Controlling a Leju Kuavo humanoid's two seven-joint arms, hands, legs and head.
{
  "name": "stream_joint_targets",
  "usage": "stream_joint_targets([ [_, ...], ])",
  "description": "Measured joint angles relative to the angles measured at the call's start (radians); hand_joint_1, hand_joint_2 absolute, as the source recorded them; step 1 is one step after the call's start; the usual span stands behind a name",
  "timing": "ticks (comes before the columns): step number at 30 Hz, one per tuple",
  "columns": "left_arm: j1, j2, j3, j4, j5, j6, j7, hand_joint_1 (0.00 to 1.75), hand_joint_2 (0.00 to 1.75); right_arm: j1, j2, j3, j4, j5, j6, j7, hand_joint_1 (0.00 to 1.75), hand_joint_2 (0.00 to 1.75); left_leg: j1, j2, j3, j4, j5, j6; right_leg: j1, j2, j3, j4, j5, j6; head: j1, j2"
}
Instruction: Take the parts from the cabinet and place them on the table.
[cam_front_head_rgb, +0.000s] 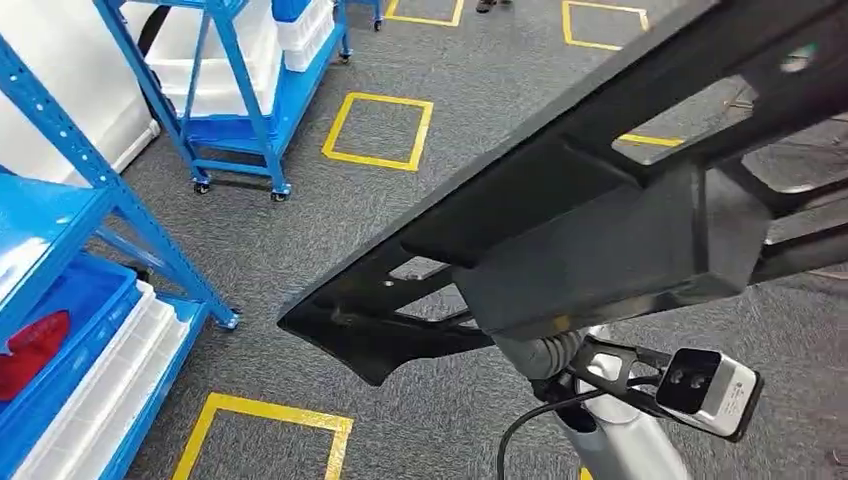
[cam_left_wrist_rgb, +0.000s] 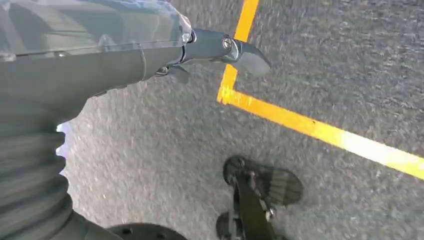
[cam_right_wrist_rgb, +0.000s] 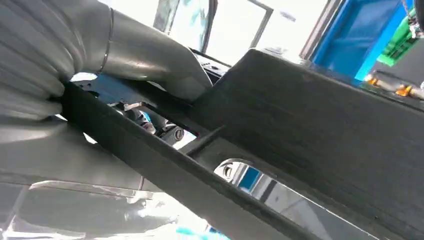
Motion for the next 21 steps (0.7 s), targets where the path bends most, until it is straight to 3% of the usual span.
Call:
stream_joint_targets([
  [1,0.0,0.0,0.0,0.0,0.0,0.0,0.0,0.0,1.75,0.001,0.0,0.0,0.002,0.0,0.0,0.0,1.75,1.75,-0.002,0.013,0.0,0.0,-0.001,0.001,-0.001,-0.002,-0.003,0.006,0.008,0.0,0.0,0.0],
  [3,-0.004,0.0,0.001,0.0,0.0,0.0,0.002,0.0,1.75,0.002,0.0,-0.004,0.008,-0.001,-0.003,-0.002,1.75,1.75,-0.005,0.036,0.003,0.0,-0.003,0.0,0.001,-0.011,0.065,-0.118,0.078,-0.009,0.0,0.0],
  [4,-0.005,-0.001,0.003,0.0,0.0,0.001,0.002,0.0,1.75,0.001,0.0,-0.005,0.008,-0.001,-0.003,-0.003,1.75,1.75,-0.006,0.045,0.006,0.0,-0.005,-0.002,0.004,-0.028,0.117,-0.212,0.117,-0.016,0.0,0.0],
  [5,-0.006,-0.002,0.004,0.0,0.0,0.002,0.003,0.0,1.75,0.001,0.0,-0.006,0.008,-0.001,-0.005,-0.007,1.75,1.75,-0.007,0.055,0.009,0.0,-0.008,-0.005,0.013,-0.074,0.164,-0.297,0.135,-0.028,0.0,0.0],
  [6,-0.006,-0.002,0.005,0.0,0.0,0.003,0.003,0.0,1.75,0.0,0.0,-0.006,0.01,-0.002,-0.006,-0.009,1.75,1.75,-0.015,0.063,0.008,0.003,-0.011,-0.011,0.026,-0.094,0.17,-0.315,0.125,-0.034,0.0,0.0],
  [10,-0.009,-0.002,0.017,0.0,0.0,0.009,0.0,0.0,1.75,0.005,-0.002,-0.016,0.02,-0.005,-0.011,-0.021,1.75,1.75,-0.015,0.103,0.016,-0.003,-0.016,-0.03,0.024,-0.042,0.162,-0.323,0.133,-0.048,0.0,0.0],
  [11,-0.012,-0.001,0.019,0.0,0.0,0.01,-0.001,0.0,1.75,0.006,-0.002,-0.019,0.021,-0.005,-0.011,-0.022,1.75,1.75,-0.011,0.071,0.011,0.007,-0.03,-0.038,0.015,-0.033,0.168,-0.333,0.139,-0.054,0.0,0.0],
  [12,-0.012,-0.001,0.022,0.0,0.0,0.01,-0.003,0.0,1.75,0.004,-0.002,-0.02,0.023,-0.006,-0.011,-0.024,1.75,1.75,-0.007,0.028,-0.005,0.047,-0.059,-0.04,0.015,-0.023,0.169,-0.334,0.14,-0.056,0.0,0.0],
  [13,-0.01,-0.001,0.027,0.0,0.0,0.01,-0.006,0.0,1.75,0.005,-0.002,-0.02,0.025,-0.006,-0.012,-0.028,1.75,1.75,-0.006,0.003,-0.044,0.13,-0.104,-0.042,0.014,-0.014,0.169,-0.334,0.141,-0.058,0.0,0.0],
  [15,0.001,0.0,0.046,0.0,0.0,0.016,-0.016,0.0,1.75,0.014,-0.003,-0.021,0.03,-0.005,-0.016,-0.036,1.75,1.75,-0.005,-0.014,-0.12,0.281,-0.157,-0.046,0.016,0.012,0.168,-0.333,0.14,-0.06,0.0,0.0],
  [16,0.006,0.002,0.056,0.0,0.0,0.019,-0.022,0.0,1.75,0.021,-0.003,-0.021,0.032,-0.003,-0.018,-0.039,1.75,1.75,-0.005,-0.017,-0.139,0.312,-0.153,-0.046,0.016,0.026,0.168,-0.332,0.14,-0.06,0.0,0.0],
  [17,0.008,0.006,0.068,0.001,0.0,0.023,-0.026,0.0,1.75,0.029,-0.005,-0.021,0.035,-0.003,-0.018,-0.043,1.75,1.75,-0.005,-0.017,-0.134,0.292,-0.123,-0.045,0.015,0.04,0.17,-0.331,0.14,-0.06,0.0,0.0],
  [19,0.007,0.015,0.091,0.001,0.0,0.03,-0.032,0.0,1.75,0.036,-0.005,-0.022,0.04,-0.002,-0.021,-0.046,1.75,1.75,0.0,-0.034,-0.069,0.136,-0.023,-0.044,0.013,0.069,0.172,-0.326,0.138,-0.056,0.0,0.0],
  [20,0.008,0.019,0.1,0.001,0.0,0.031,-0.034,0.0,1.75,0.037,-0.005,-0.022,0.042,0.0,-0.021,-0.047,1.75,1.75,0.004,-0.069,-0.03,0.048,0.017,-0.042,0.011,0.082,0.171,-0.322,0.135,-0.052,0.0,0.0],
  [21,0.009,0.025,0.108,0.001,0.0,0.031,-0.034,0.0,1.75,0.037,-0.006,-0.023,0.044,0.001,-0.023,-0.049,1.75,1.75,0.006,-0.107,-0.018,0.02,0.001,-0.04,0.017,0.093,0.166,-0.315,0.134,-0.046,0.0,0.0],
])
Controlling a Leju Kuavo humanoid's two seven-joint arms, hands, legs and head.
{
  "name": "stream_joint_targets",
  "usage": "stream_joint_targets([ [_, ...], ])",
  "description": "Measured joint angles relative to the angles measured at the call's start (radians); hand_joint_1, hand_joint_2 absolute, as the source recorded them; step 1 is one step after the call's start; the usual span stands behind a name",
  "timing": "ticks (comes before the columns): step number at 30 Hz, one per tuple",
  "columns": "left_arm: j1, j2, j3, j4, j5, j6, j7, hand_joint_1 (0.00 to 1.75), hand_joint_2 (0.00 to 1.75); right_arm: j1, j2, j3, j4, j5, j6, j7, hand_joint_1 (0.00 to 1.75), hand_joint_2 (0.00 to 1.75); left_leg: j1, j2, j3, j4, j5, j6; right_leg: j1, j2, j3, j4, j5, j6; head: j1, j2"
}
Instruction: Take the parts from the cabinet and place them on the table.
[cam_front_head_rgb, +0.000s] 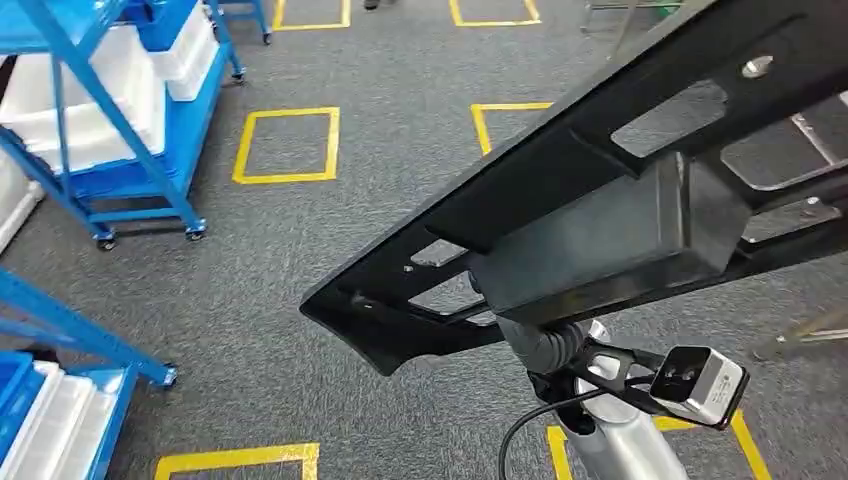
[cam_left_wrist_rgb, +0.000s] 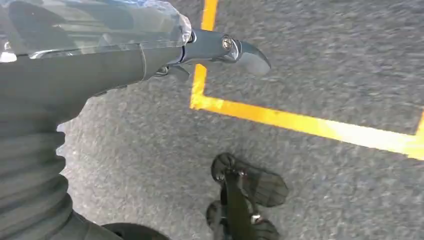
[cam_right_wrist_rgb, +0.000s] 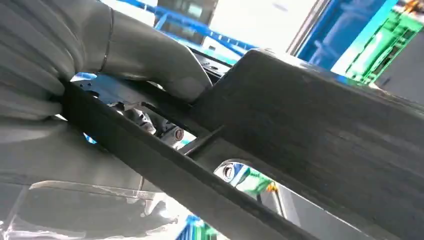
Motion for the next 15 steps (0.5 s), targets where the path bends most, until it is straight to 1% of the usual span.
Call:
stream_joint_targets([
  [1,0.001,0.005,0.011,0.0,0.0,0.002,0.001,0.0,1.75,0.002,0.0,0.0,0.003,0.001,0.0,-0.001,1.75,1.75,0.0,0.007,0.005,-0.007,-0.002,0.003,-0.005,0.011,-0.007,0.002,0.003,0.005,0.0,0.0],
  [2,0.001,0.006,0.018,0.001,0.0,0.003,0.002,0.0,1.75,0.004,0.0,-0.002,0.003,0.002,0.0,-0.001,1.75,1.75,-0.004,0.016,0.005,-0.009,-0.003,0.006,-0.009,0.022,-0.01,-0.001,0.006,0.013,0.0,0.0],
  [3,0.0,0.011,0.027,0.001,0.0,0.005,0.002,0.0,1.75,0.009,0.0,-0.006,0.005,0.002,0.0,-0.001,1.75,1.75,-0.008,0.024,0.005,-0.008,-0.001,0.013,-0.012,0.032,-0.012,-0.004,0.01,0.021,0.0,0.0],
  [4,-0.001,0.011,0.035,0.001,0.0,0.006,0.003,0.0,1.75,0.012,0.0,-0.009,0.005,0.002,0.0,-0.001,1.75,1.75,-0.003,0.033,0.007,-0.015,0.003,0.02,-0.008,0.042,-0.014,-0.005,0.011,0.027,0.0,0.0],
  [5,-0.004,0.012,0.043,0.001,0.0,0.005,0.005,0.0,1.75,0.015,-0.001,-0.014,0.006,0.001,0.0,-0.001,1.75,1.75,0.001,0.049,0.011,-0.021,0.008,0.027,-0.01,0.014,-0.016,0.009,0.001,0.028,0.0,0.0],
  [6,-0.003,0.015,0.048,0.001,0.0,0.004,0.01,0.0,1.75,0.014,-0.001,-0.019,0.006,-0.002,0.002,-0.002,1.75,1.75,-0.001,0.059,0.012,-0.023,0.007,0.036,-0.005,-0.041,-0.036,0.05,-0.028,0.033,0.0,0.0],
  [7,-0.001,0.016,0.053,0.001,0.0,0.002,0.014,0.0,1.75,0.014,-0.001,-0.021,0.007,-0.004,0.002,-0.002,1.75,1.75,-0.004,0.071,0.012,-0.023,0.007,0.038,-0.007,-0.071,-0.07,0.119,-0.067,0.037,0.0,0.0],
  [8,0.003,0.016,0.058,0.001,0.0,0.001,0.018,0.0,1.75,0.017,-0.001,-0.023,0.009,-0.008,0.003,-0.002,1.75,1.75,-0.007,0.083,0.012,-0.023,0.006,0.04,-0.011,-0.086,-0.113,0.206,-0.107,0.041,0.0,0.0],
  [9,0.006,0.016,0.059,0.001,0.0,-0.001,0.021,0.0,1.75,0.02,-0.001,-0.024,0.012,-0.012,0.004,-0.002,1.75,1.75,-0.009,0.098,0.011,-0.023,0.005,0.042,-0.014,-0.092,-0.152,0.284,-0.135,0.043,0.0,0.0],
  [10,0.008,0.016,0.061,0.001,0.0,-0.002,0.022,0.0,1.75,0.024,-0.001,-0.025,0.015,-0.014,0.006,-0.002,1.75,1.75,-0.01,0.112,0.011,-0.023,0.004,0.042,-0.016,-0.093,-0.171,0.321,-0.138,0.045,0.0,0.0],
  [11,0.007,0.016,0.063,0.001,0.0,-0.002,0.023,0.0,1.75,0.026,-0.001,-0.025,0.018,-0.015,0.01,-0.002,1.75,1.75,-0.011,0.123,0.011,-0.023,0.003,0.041,-0.017,-0.095,-0.164,0.305,-0.119,0.045,0.0,0.0],
  [12,0.006,0.015,0.064,0.001,0.0,-0.003,0.023,0.0,1.75,0.026,-0.001,-0.025,0.021,-0.016,0.011,-0.002,1.75,1.75,-0.011,0.134,0.013,-0.022,0.001,0.04,-0.017,-0.099,-0.132,0.245,-0.082,0.043,0.0,0.0],
  [13,0.004,0.014,0.065,0.001,0.0,-0.006,0.023,0.0,1.75,0.025,0.0,-0.025,0.021,-0.016,0.011,0.0,1.75,1.75,-0.012,0.144,0.017,-0.022,-0.001,0.038,-0.016,-0.11,-0.076,0.143,-0.036,0.038,0.0,0.0],
  [14,0.002,0.011,0.065,0.001,0.0,-0.011,0.022,0.0,1.75,0.023,0.001,-0.025,0.021,-0.016,0.011,0.003,1.75,1.75,-0.013,0.151,0.021,-0.022,-0.003,0.035,-0.012,-0.137,-0.024,0.052,-0.003,0.031,0.0,0.0],
  [15,0.002,0.01,0.065,0.001,-0.001,-0.016,0.021,0.0,1.75,0.019,0.004,-0.025,0.021,-0.016,0.011,0.009,1.75,1.75,-0.018,0.16,0.024,-0.022,-0.007,0.029,0.0,-0.187,0.005,-0.003,-0.013,0.022,0.0,0.0],
])
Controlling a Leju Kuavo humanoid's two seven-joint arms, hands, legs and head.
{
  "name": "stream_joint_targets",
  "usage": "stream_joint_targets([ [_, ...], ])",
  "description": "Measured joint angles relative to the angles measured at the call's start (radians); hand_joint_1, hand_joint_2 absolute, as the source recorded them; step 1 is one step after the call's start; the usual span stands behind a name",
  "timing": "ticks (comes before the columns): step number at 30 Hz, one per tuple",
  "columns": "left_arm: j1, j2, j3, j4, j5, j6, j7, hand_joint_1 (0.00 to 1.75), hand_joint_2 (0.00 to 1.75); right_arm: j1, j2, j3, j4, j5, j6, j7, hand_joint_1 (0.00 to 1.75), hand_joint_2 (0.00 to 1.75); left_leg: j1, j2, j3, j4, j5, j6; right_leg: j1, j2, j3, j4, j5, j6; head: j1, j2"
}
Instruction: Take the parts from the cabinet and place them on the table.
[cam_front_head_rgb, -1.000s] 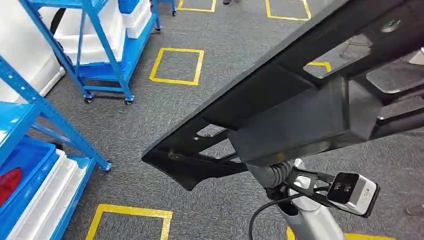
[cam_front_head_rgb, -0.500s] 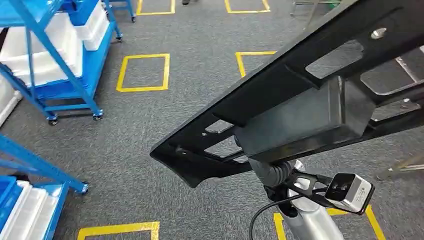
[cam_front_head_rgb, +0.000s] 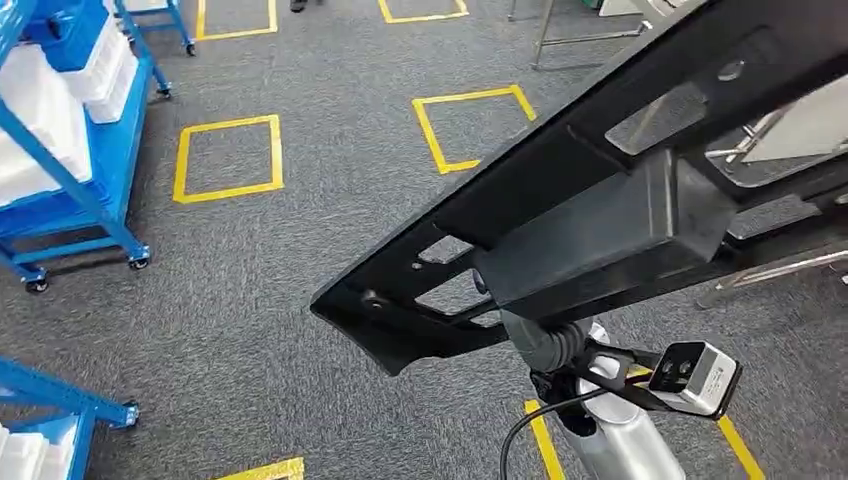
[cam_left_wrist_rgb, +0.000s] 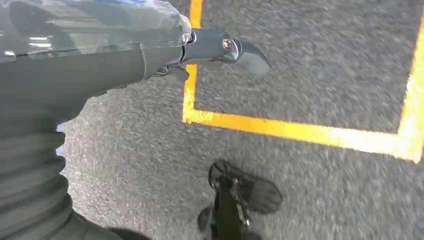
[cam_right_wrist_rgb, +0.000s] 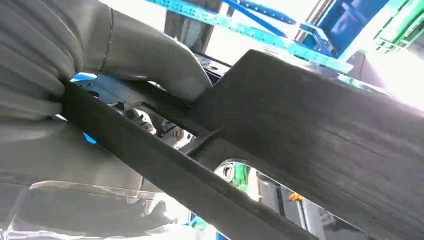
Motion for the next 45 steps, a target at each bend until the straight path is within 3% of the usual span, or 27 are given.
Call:
stream_joint_targets([
  [4,-0.002,-0.003,0.0,0.0,0.0,-0.002,0.0,0.0,1.75,-0.004,0.006,-0.002,0.0,0.0,0.002,0.011,1.75,1.75,0.0,0.034,0.009,-0.004,-0.006,-0.019,0.008,0.047,-0.006,-0.004,0.007,-0.016,0.0,0.0],
  [5,-0.004,-0.003,0.0,0.0,0.0,-0.001,0.0,0.0,1.75,-0.003,0.007,-0.002,0.0,0.0,0.003,0.013,1.75,1.75,0.002,0.016,0.005,0.003,-0.015,-0.028,-0.006,0.057,0.002,-0.016,0.015,-0.025,0.0,0.0],
  [6,-0.004,-0.003,0.0,0.0,0.0,0.0,0.0,0.0,1.75,-0.006,0.008,-0.003,0.001,0.0,0.003,0.014,1.75,1.75,0.006,-0.034,-0.002,0.03,-0.036,-0.029,-0.004,0.065,0.005,-0.021,0.017,-0.029,0.0,0.0],
  [7,-0.003,-0.005,0.0,0.0,0.0,0.0,0.001,0.0,1.75,-0.009,0.01,-0.003,0.003,0.0,0.003,0.015,1.75,1.75,0.009,-0.06,-0.032,0.096,-0.076,-0.029,-0.005,0.074,0.004,-0.02,0.018,-0.034,0.0,0.0],
  [9,0.003,-0.004,0.0,0.0,-0.001,0.002,0.004,0.0,1.75,-0.007,0.011,-0.003,0.008,0.0,0.003,0.015,1.75,1.75,0.009,-0.072,-0.114,0.263,-0.148,-0.034,-0.004,0.098,0.003,-0.019,0.018,-0.036,0.0,0.0],
  [10,0.005,-0.004,0.0,0.0,-0.001,0.004,0.013,0.0,1.75,-0.007,0.011,-0.003,0.012,0.0,0.003,0.015,1.75,1.75,0.009,-0.072,-0.143,0.316,-0.157,-0.036,-0.003,0.111,0.002,-0.018,0.018,-0.036,0.0,0.0],
  [12,0.005,-0.005,-0.001,0.0,-0.001,0.007,0.022,0.0,1.75,-0.007,0.013,-0.003,0.018,0.0,0.003,0.016,1.75,1.75,0.012,-0.073,-0.133,0.271,-0.099,-0.037,-0.004,0.139,0.004,-0.014,0.016,-0.035,0.0,0.0],
  [14,0.003,-0.005,-0.001,0.0,-0.001,0.008,0.026,0.0,1.75,-0.008,0.017,-0.003,0.019,0.0,0.003,0.019,1.75,1.75,0.018,-0.095,-0.054,0.093,0.0,-0.038,-0.007,0.165,0.006,-0.006,0.012,-0.028,0.0,0.0],
  [15,0.003,-0.005,-0.001,0.0,-0.001,0.008,0.029,0.0,1.75,-0.009,0.021,-0.003,0.019,0.0,0.003,0.019,1.75,1.75,0.025,-0.141,-0.028,0.032,0.009,-0.037,-0.009,0.174,0.002,0.0,0.008,-0.023,0.0,0.0],
  [16,0.002,-0.005,-0.001,0.0,0.0,0.01,0.031,0.0,1.75,-0.013,0.024,-0.002,0.02,0.0,0.003,0.02,1.75,1.75,0.024,-0.157,-0.022,0.013,0.001,-0.035,-0.005,0.187,-0.007,0.011,0.008,-0.016,0.0,0.0],
  [20,-0.003,-0.008,-0.001,0.0,0.0,0.01,0.032,0.0,1.75,-0.015,0.03,0.0,0.022,0.0,0.008,0.022,1.75,1.75,0.023,-0.118,-0.019,0.007,0.011,-0.01,-0.012,0.221,-0.016,0.005,0.015,0.01,0.0,0.0],
  [22,-0.004,-0.009,-0.001,0.0,0.001,0.007,0.029,0.0,1.75,-0.021,0.031,0.0,0.023,0.0,0.011,0.022,1.75,1.75,0.021,-0.096,-0.015,0.002,0.014,0.004,-0.007,0.131,-0.05,0.082,-0.037,0.015,0.0,0.0],
  [23,-0.003,-0.009,-0.001,0.0,0.001,0.006,0.027,0.0,1.75,-0.024,0.032,0.001,0.023,0.0,0.012,0.022,1.75,1.75,0.017,-0.084,-0.016,0.002,0.013,0.005,-0.01,0.108,-0.09,0.163,-0.078,0.019,0.0,0.0],
  [25,0.001,-0.009,-0.001,0.0,0.0,0.005,0.027,0.0,1.75,-0.022,0.033,0.002,0.028,0.0,0.017,0.022,1.75,1.75,0.013,-0.059,-0.017,0.002,0.011,0.007,-0.014,0.095,-0.162,0.31,-0.132,0.023,0.0,0.0],
  [26,0.001,-0.009,-0.002,0.0,-0.001,0.008,0.031,0.0,1.75,-0.022,0.033,0.002,0.031,0.0,0.018,0.023,1.75,1.75,0.012,-0.047,-0.017,0.002,0.011,0.006,-0.016,0.093,-0.171,0.325,-0.127,0.024,0.0,0.0],
  [27,0.0,-0.009,-0.002,0.0,-0.001,0.011,0.035,0.0,1.75,-0.022,0.033,0.002,0.034,0.0,0.018,0.024,1.75,1.75,0.011,-0.036,-0.016,0.003,0.009,0.006,-0.017,0.091,-0.155,0.291,-0.1,0.024,0.0,0.0],
  [29,-0.002,-0.01,-0.003,0.0,-0.002,0.015,0.042,0.0,1.75,-0.023,0.033,0.002,0.036,0.0,0.018,0.024,1.75,1.75,0.01,-0.018,-0.011,0.003,0.006,0.001,-0.016,0.068,-0.055,0.109,-0.014,0.018,0.0,0.0],
  [30,-0.002,-0.01,-0.003,0.0,-0.002,0.016,0.044,0.0,1.75,-0.025,0.033,0.002,0.036,0.0,0.019,0.024,1.75,1.75,0.009,-0.012,-0.006,0.003,0.003,-0.003,-0.011,0.025,-0.004,0.018,0.008,0.011,0.0,0.0],
  [31,-0.002,-0.01,-0.003,0.0,-0.002,0.016,0.045,0.0,1.75,-0.027,0.034,0.002,0.037,0.0,0.019,0.024,1.75,1.75,0.002,-0.004,-0.007,0.004,0.0,-0.009,0.001,0.015,0.001,0.005,-0.003,0.005,0.0,0.0],
  [35,-0.005,-0.011,-0.006,0.0,-0.003,0.014,0.048,0.0,1.75,-0.031,0.033,0.001,0.039,0.0,0.019,0.023,1.75,1.75,0.006,0.024,0.005,0.0,-0.006,-0.031,-0.001,0.062,0.0,-0.008,0.007,-0.019,0.0,0.0],
  [37,-0.007,-0.012,-0.01,0.0,-0.005,0.013,0.048,0.0,1.75,-0.037,0.033,0.002,0.039,-0.001,0.019,0.023,1.75,1.75,0.013,-0.047,-0.017,0.054,-0.05,-0.037,-0.006,0.075,0.006,-0.016,0.012,-0.031,0.0,0.0],
  [38,-0.005,-0.013,-0.01,0.0,-0.005,0.013,0.049,0.0,1.75,-0.039,0.035,0.002,0.039,-0.001,0.019,0.023,1.75,1.75,0.015,-0.064,-0.055,0.136,-0.094,-0.04,-0.006,0.083,0.006,-0.016,0.011,-0.035,0.0,0.0],
  [40,0.0,-0.012,-0.01,0.0,-0.005,0.015,0.049,0.0,1.75,-0.038,0.036,0.002,0.041,-0.001,0.018,0.026,1.75,1.75,0.015,-0.072,-0.136,0.298,-0.155,-0.045,-0.003,0.106,0.005,-0.015,0.011,-0.037,0.0,0.0],
  [41,0.002,-0.011,-0.01,0.0,-0.004,0.015,0.05,0.0,1.75,-0.038,0.036,0.003,0.042,-0.003,0.018,0.029,1.75,1.75,0.015,-0.072,-0.159,0.336,-0.155,-0.046,-0.003,0.12,0.006,-0.014,0.011,-0.037,0.0,0.0],
  [42,0.002,-0.011,-0.011,0.0,-0.004,0.015,0.05,0.0,1.75,-0.037,0.036,0.003,0.042,-0.004,0.016,0.032,1.75,1.75,0.015,-0.072,-0.155,0.315,-0.127,-0.045,-0.003,0.133,0.007,-0.013,0.011,-0.036,0.0,0.0],
  [44,0.001,-0.011,-0.011,0.0,-0.003,0.015,0.048,0.0,1.75,-0.038,0.036,0.004,0.042,-0.006,0.012,0.034,1.75,1.75,0.017,-0.082,-0.085,0.156,-0.029,-0.043,-0.005,0.159,0.012,-0.009,0.009,-0.032,0.0,0.0],
  [45,0.001,-0.01,-0.011,0.0,-0.003,0.015,0.047,0.0,1.75,-0.038,0.036,0.004,0.042,-0.008,0.012,0.034,1.75,1.75,0.021,-0.111,-0.043,0.067,0.015,-0.042,-0.006,0.17,0.013,-0.006,0.006,-0.028,0.0,0.0],
])
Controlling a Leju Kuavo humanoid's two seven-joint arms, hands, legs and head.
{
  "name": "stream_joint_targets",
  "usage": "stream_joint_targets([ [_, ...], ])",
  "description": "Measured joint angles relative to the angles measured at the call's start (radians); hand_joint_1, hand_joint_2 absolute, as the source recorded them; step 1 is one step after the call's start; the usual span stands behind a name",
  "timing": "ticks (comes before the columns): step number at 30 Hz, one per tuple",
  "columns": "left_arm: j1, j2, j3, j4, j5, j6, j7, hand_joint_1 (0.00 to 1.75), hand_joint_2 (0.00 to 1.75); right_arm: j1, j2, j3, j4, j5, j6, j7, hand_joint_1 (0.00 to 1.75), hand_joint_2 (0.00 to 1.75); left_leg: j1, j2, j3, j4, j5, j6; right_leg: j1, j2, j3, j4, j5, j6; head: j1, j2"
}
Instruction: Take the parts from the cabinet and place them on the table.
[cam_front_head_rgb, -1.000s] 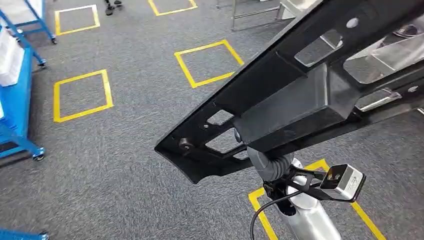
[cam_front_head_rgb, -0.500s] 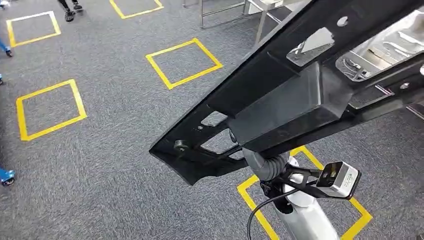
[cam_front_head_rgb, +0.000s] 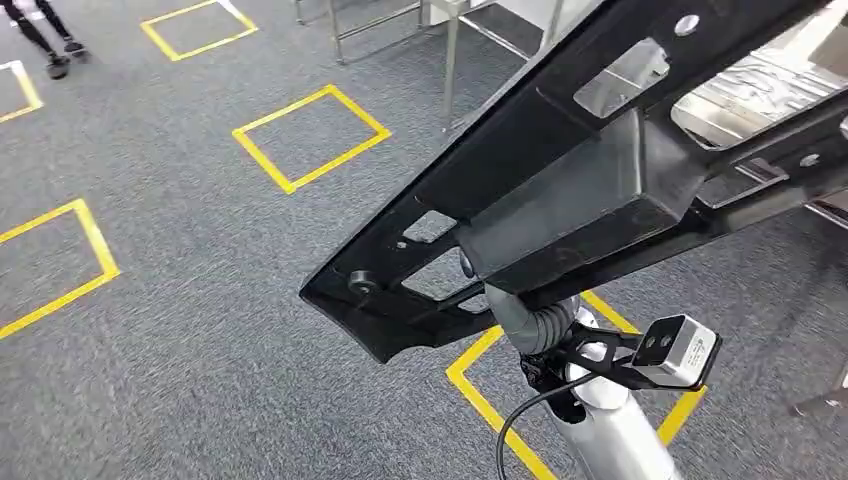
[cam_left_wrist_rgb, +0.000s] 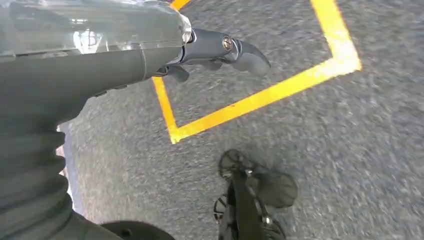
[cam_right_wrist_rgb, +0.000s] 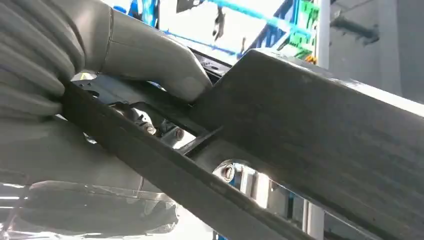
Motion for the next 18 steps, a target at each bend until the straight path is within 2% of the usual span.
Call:
stream_joint_targets([
  [1,0.001,0.0,-0.001,0.0,0.0,0.001,0.0,0.0,1.75,0.0,0.0,0.0,0.0,-0.003,0.0,0.0,1.75,1.75,0.002,-0.051,0.018,-0.041,-0.008,0.005,0.004,0.009,-0.004,0.007,-0.003,0.006,0.0,0.0],
  [4,0.001,0.0,-0.009,0.0,-0.005,0.005,0.003,0.0,1.75,0.003,-0.001,0.001,0.0,-0.01,-0.004,0.0,1.75,1.75,-0.003,-0.029,0.022,-0.052,-0.01,0.016,-0.005,0.041,-0.019,0.006,0.006,0.025,0.0,0.0],
  [5,-0.001,0.0,-0.012,0.0,-0.008,0.006,0.006,0.0,1.75,0.004,-0.001,0.0,0.0,-0.01,-0.006,0.0,1.75,1.75,0.0,-0.019,0.024,-0.058,-0.006,0.024,-0.002,0.052,-0.022,0.004,0.007,0.033,0.0,0.0],
  [6,-0.003,-0.001,-0.016,0.0,-0.008,0.006,0.006,0.0,1.75,0.006,-0.002,-0.001,0.0,-0.011,-0.007,-0.001,1.75,1.75,0.003,-0.005,0.028,-0.065,-0.001,0.033,-0.003,0.012,-0.023,0.015,-0.001,0.034,0.0,0.0],
  [7,-0.002,-0.001,-0.019,0.0,-0.008,0.006,0.006,0.0,1.75,0.002,-0.002,-0.002,0.0,-0.011,-0.009,-0.003,1.75,1.75,0.0,0.008,0.029,-0.068,-0.001,0.043,0.002,-0.042,-0.042,0.052,-0.027,0.037,0.0,0.0],
  [8,-0.001,0.0,-0.021,0.0,-0.01,0.006,0.008,0.0,1.75,0.003,-0.002,-0.002,0.0,-0.012,-0.01,-0.01,1.75,1.75,-0.002,0.02,0.028,-0.068,-0.002,0.046,0.0,-0.063,-0.078,0.123,-0.066,0.04,0.0,0.0],
  [10,0.001,0.0,-0.024,0.0,-0.01,0.006,0.008,0.0,1.75,0.013,-0.003,-0.002,0.002,-0.012,-0.01,-0.025,1.75,1.75,-0.005,0.044,0.027,-0.068,-0.004,0.048,-0.007,-0.072,-0.161,0.287,-0.132,0.045,0.0,0.0],
  [11,0.002,0.0,-0.024,0.0,-0.01,0.006,0.005,0.0,1.75,0.017,-0.005,-0.002,0.003,-0.012,-0.01,-0.03,1.75,1.75,-0.006,0.056,0.027,-0.068,-0.005,0.048,-0.01,-0.072,-0.184,0.329,-0.136,0.047,0.0,0.0],
  [12,0.001,0.0,-0.025,0.0,-0.011,0.006,0.003,0.0,1.75,0.021,-0.006,-0.002,0.005,-0.012,-0.01,-0.032,1.75,1.75,-0.006,0.068,0.028,-0.068,-0.006,0.047,-0.012,-0.073,-0.182,0.317,-0.117,0.049,0.0,0.0],
  [13,0.0,0.0,-0.025,0.0,-0.011,0.006,0.001,0.0,1.75,0.023,-0.006,-0.002,0.007,-0.012,-0.009,-0.032,1.75,1.75,-0.006,0.079,0.029,-0.068,-0.008,0.045,-0.013,-0.078,-0.152,0.259,-0.079,0.05,0.0,0.0],
  [14,-0.001,0.0,-0.025,0.0,-0.011,0.006,0.0,0.0,1.75,0.023,-0.006,-0.002,0.007,-0.011,-0.008,-0.033,1.75,1.75,-0.006,0.09,0.033,-0.068,-0.011,0.043,-0.014,-0.088,-0.104,0.166,-0.034,0.048,0.0,0.0],
  [15,-0.001,0.0,-0.026,0.0,-0.011,0.005,0.0,0.0,1.75,0.022,-0.006,-0.002,0.007,-0.011,-0.007,-0.034,1.75,1.75,-0.006,0.098,0.038,-0.068,-0.014,0.038,-0.011,-0.118,-0.049,0.066,0.004,0.044,0.0,0.0],
  [16,-0.001,0.0,-0.026,0.0,-0.011,0.005,-0.001,0.0,1.75,0.021,-0.006,-0.002,0.007,-0.011,-0.007,-0.034,1.75,1.75,-0.01,0.104,0.042,-0.067,-0.018,0.033,-0.003,-0.178,-0.02,0.009,-0.001,0.039,0.0,0.0],
  [17,-0.001,0.0,-0.026,0.0,-0.011,0.005,-0.002,0.0,1.75,0.021,-0.006,-0.002,0.007,-0.01,-0.006,-0.035,1.75,1.75,-0.015,0.111,0.043,-0.064,-0.022,0.027,0.003,-0.162,-0.02,0.007,0.003,0.031,0.0,0.0],
  [18,-0.001,0.0,-0.026,0.0,-0.011,0.004,-0.004,0.0,1.75,0.021,-0.007,-0.002,0.007,-0.01,-0.006,-0.036,1.75,1.75,-0.015,0.119,0.044,-0.065,-0.024,0.022,0.005,-0.149,-0.023,0.009,0.001,0.028,0.0,0.0],
])
